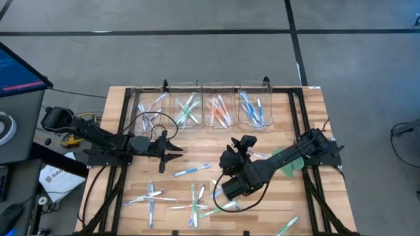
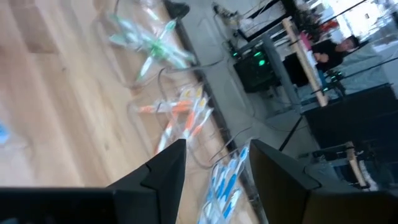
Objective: Pick & Place Toothbrushes
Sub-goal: Put the blue toothbrush into the right transparent bin
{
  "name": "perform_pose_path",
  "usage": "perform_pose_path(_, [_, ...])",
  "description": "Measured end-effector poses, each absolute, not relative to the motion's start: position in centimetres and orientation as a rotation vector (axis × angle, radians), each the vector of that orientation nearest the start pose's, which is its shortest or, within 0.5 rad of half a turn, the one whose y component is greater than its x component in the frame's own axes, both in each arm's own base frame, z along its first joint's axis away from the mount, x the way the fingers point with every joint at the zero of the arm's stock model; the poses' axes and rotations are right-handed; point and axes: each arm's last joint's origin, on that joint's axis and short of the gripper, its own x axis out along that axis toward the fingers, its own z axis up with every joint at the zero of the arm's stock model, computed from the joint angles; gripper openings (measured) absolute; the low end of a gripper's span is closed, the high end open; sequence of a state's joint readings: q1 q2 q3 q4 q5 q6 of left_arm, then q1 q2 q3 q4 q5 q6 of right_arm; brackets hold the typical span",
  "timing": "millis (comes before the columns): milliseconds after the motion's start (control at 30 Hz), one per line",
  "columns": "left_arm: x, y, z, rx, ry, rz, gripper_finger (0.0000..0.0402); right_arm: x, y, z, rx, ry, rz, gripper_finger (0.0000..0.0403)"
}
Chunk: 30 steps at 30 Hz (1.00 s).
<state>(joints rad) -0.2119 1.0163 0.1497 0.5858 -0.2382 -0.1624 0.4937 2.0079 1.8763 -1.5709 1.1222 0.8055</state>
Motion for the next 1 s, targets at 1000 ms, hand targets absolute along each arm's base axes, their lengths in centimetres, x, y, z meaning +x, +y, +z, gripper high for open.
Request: perform_pose_path(1000, [17.5, -3.1, 15.5, -0.102, 0.256, 0.047, 0.0099, 33.6, 15.2, 26.5, -0.655, 0.953, -0.821, 0.0167])
